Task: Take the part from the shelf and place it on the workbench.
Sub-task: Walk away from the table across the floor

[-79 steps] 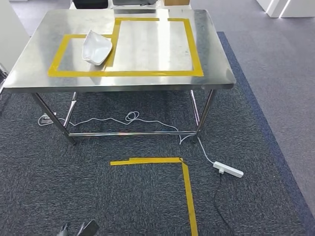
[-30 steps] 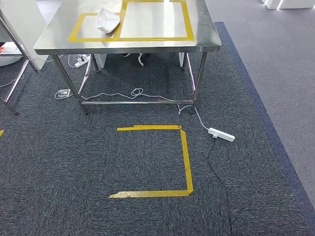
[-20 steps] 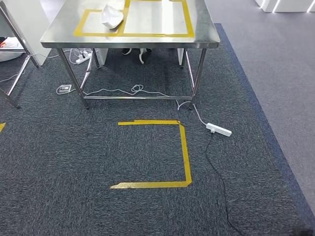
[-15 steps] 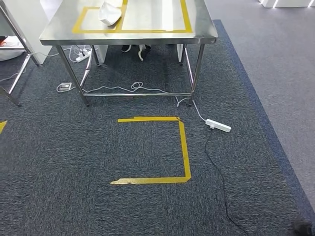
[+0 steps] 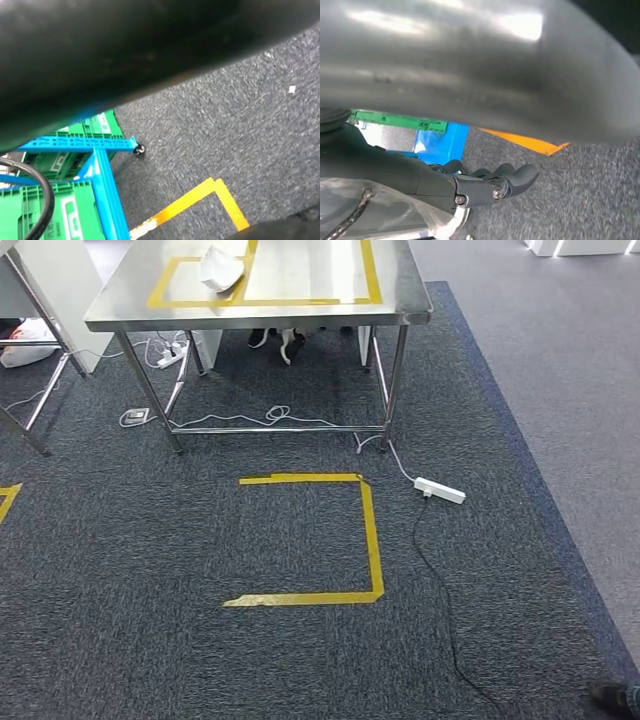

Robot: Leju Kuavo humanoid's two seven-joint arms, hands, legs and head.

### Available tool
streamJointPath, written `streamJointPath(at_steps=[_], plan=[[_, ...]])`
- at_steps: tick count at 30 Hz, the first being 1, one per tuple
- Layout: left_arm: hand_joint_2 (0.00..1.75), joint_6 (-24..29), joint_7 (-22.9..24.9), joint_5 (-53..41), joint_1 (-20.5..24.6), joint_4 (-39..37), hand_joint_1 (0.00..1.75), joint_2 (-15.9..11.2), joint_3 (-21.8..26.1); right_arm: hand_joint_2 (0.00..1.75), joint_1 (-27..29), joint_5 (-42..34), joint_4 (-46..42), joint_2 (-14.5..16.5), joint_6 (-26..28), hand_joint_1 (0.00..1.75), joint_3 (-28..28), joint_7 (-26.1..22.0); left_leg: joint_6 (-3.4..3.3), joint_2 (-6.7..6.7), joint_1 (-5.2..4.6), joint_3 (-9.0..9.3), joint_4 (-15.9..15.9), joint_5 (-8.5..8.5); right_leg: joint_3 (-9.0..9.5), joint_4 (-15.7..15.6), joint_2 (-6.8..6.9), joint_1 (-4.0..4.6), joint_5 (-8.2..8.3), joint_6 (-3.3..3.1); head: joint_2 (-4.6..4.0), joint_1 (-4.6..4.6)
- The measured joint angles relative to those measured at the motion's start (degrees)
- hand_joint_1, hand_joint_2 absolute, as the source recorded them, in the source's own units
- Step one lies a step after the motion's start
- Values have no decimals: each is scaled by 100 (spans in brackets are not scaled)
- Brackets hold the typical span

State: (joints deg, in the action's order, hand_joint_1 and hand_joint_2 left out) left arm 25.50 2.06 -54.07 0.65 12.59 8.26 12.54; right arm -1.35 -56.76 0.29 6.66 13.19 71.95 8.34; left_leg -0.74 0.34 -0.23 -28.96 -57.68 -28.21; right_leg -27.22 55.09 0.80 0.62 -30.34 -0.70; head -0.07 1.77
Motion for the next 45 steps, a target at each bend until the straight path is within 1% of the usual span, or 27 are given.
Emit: streamJointPath(at_steps=[2,5,15,17,19,20,21,23,24,25,26,27,28,29,30,31,33,35,36,37,38,39,40,41,42,43,45], plan=[[0,-5,4,-2,-1,0,0,-2,1,0,-8,1,-1,-1,4,0,0,-6,-9,1,-8,23,130,-15,-4,26,2,9,5,6,0,3],[0,-11,13,-3,-8,0,0,-3,1,0,-8,5,-1,-3,10,0,0,-6,2,3,-18,-16,146,-7,-38,35,1,2,24,2,0,6],[0,-60,48,-14,0,0,0,6,1,0,-4,95,1,-14,26,0,42,-22,-65,9,-51,-47,119,0,-98,17,-10,-34,67,88,0,4],[0,-67,54,-20,0,0,0,2,3,0,-8,109,0,-14,28,0,52,-20,-122,4,-67,-56,124,9,-62,-20,4,-50,96,140,0,-1],[0,-74,65,-32,4,0,0,5,5,0,-15,129,1,-19,40,0,73,-12,-209,-7,-36,-29,245,90,-55,-22,9,-53,76,202,0,1],[0,-76,69,-37,6,0,0,9,5,0,-18,140,1,-22,47,0,86,-8,-233,-15,-10,-16,316,141,-116,95,-11,-51,-15,219,0,6],[0,-77,73,-40,7,0,0,13,5,0,-22,151,2,-26,52,0,99,-5,-244,-29,16,-10,371,181,-253,356,-34,-58,-174,238,0,14],[0,-79,79,-43,-2,0,0,18,7,0,-24,164,2,-32,54,0,116,-2,-235,-63,31,-41,382,204,-640,1148,-69,-100,-546,292,0,20],[0,-79,80,-44,-7,0,0,20,8,0,-22,167,2,-36,55,0,124,0,-220,-90,43,-55,377,207,-809,1479,-70,-128,-648,324,0,19],[0,-80,82,-44,-10,0,0,21,9,0,-17,167,2,-41,56,0,132,4,-195,-127,61,-63,367,208,-877,1608,-70,-158,-630,357,0,17],[0,-80,84,-44,-10,0,0,22,10,0,-12,167,2,-45,58,0,138,8,-157,-177,89,-69,343,201,-825,1490,-75,-190,-495,393,0,16],[0,-80,84,-45,-8,0,0,24,14,0,-7,166,2,-50,61,0,142,11,-108,-234,125,-78,303,184,-658,1147,-100,-228,-275,433,0,17],[0,-80,85,-45,-5,0,0,25,19,0,-4,166,1,-54,63,0,143,14,-50,-293,156,-96,248,158,-447,744,-190,-265,-111,483,0,20],[0,-80,85,-46,1,0,0,24,27,0,-5,166,0,-54,63,0,144,14,14,-348,175,-130,172,125,-281,402,-279,-285,-5,492,0,37],[0,-80,85,-46,6,0,0,22,36,0,-7,166,-1,-54,64,0,146,12,71,-396,182,-166,114,103,-188,205,-342,-292,24,468,0,45],[0,-79,86,-46,8,0,0,20,43,0,-9,166,-2,-54,65,0,147,11,118,-434,181,-199,78,94,-169,164,-376,-282,-17,418,0,48],[0,-79,91,-46,-4,0,0,20,50,0,-10,164,-3,-58,75,0,149,15,188,-505,193,-239,58,109,-182,221,-277,-259,-18,279,0,39],[0,-80,99,-46,-18,0,0,20,54,0,-7,162,-3,-60,92,0,149,24,226,-406,200,-322,-103,7,-178,241,-172,-251,7,183,0,19],[0,-80,103,-46,-16,0,0,20,56,0,-4,162,-3,-60,98,0,149,27,233,-304,195,-433,-344,-141,-193,239,-112,-243,21,149,0,2],[0,-80,106,-46,-11,0,0,20,56,0,0,162,-3,-60,105,0,149,28,229,-192,184,-594,-702,-342,-204,240,-48,-223,26,124,0,-10],[0,-80,108,-46,-7,0,0,20,57,0,6,161,-3,-60,110,0,149,28,221,-131,176,-783,-1122,-545,-217,241,20,-200,26,109,0,-18],[0,-80,109,-46,-6,0,0,20,57,0,12,160,-3,-60,116,0,149,30,208,-107,170,-943,-1482,-687,-227,242,95,-176,23,97,0,-20],[0,-80,111,-46,-12,0,0,20,57,0,16,159,-3,-60,122,0,149,30,185,-98,162,-1024,-1680,-727,-230,242,167,-152,18,86,0,-19],[0,-80,113,-46,-21,0,0,20,57,0,16,157,-3,-60,130,0,149,31,152,-91,149,-999,-1655,-652,-227,242,234,-130,12,76,0,-19],[0,-80,114,-46,-28,0,0,20,57,0,13,156,-3,-60,136,0,149,31,105,-65,127,-864,-1400,-481,-215,242,298,-110,5,67,0,-20],[0,-80,115,-46,-30,0,0,20,57,0,9,156,-3,-60,140,0,149,30,39,28,89,-658,-994,-274,-201,240,360,-96,-3,61,0,-19],[0,-79,115,-46,-10,0,0,21,58,0,3,155,-3,-59,146,0,149,29,-75,298,-4,-314,-284,-48,-193,246,481,-54,-30,77,0,-20]])
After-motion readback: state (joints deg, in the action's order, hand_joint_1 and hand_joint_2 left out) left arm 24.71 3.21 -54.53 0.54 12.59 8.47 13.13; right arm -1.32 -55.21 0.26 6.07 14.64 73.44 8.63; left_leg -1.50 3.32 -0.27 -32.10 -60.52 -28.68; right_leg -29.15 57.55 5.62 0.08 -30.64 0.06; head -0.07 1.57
